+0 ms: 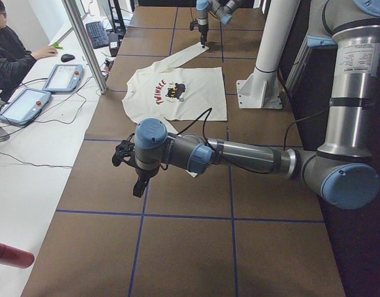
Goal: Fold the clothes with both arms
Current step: 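Lower the right gripper and grasp the sleeve cuff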
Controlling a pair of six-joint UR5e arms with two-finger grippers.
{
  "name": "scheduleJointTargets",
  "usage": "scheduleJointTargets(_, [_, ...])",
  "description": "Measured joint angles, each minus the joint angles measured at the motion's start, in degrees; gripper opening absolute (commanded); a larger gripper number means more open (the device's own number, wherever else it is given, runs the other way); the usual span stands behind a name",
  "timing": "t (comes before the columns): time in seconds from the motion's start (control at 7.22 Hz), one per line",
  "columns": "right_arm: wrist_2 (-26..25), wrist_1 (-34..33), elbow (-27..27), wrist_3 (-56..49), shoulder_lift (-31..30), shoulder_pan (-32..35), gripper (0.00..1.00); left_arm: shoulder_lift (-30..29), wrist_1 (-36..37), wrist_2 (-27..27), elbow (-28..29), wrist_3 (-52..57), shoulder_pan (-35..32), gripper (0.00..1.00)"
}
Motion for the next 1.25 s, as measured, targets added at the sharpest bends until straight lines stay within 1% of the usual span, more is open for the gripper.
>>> scheduleJointTargets(0.14, [0.20,-0.02,-0.03,0.00,0.12,0.00,0.07,-0.01,0.00,0.00,0.00,0.00,0.00,1.00])
scheduleJointTargets(0.28, [0.43,-0.04,0.03,-0.02,0.23,0.00,0.00,-0.01,0.00,0.00,0.00,0.00,0.00,1.00])
scheduleJointTargets(0.97, [0.21,0.04,1.23,0.01,0.78,0.91,0.00,-0.15,-0.04,0.00,-0.05,0.00,0.05,1.00])
scheduleJointTargets(1.11, [0.02,0.00,2.32,0.11,1.60,1.65,0.00,-0.24,-0.02,0.00,-0.08,-0.02,0.06,1.00])
scheduleJointTargets(1.25, [0.14,-0.09,3.24,0.29,3.97,2.82,0.00,-0.39,-0.01,0.00,-0.07,-0.09,0.05,1.00])
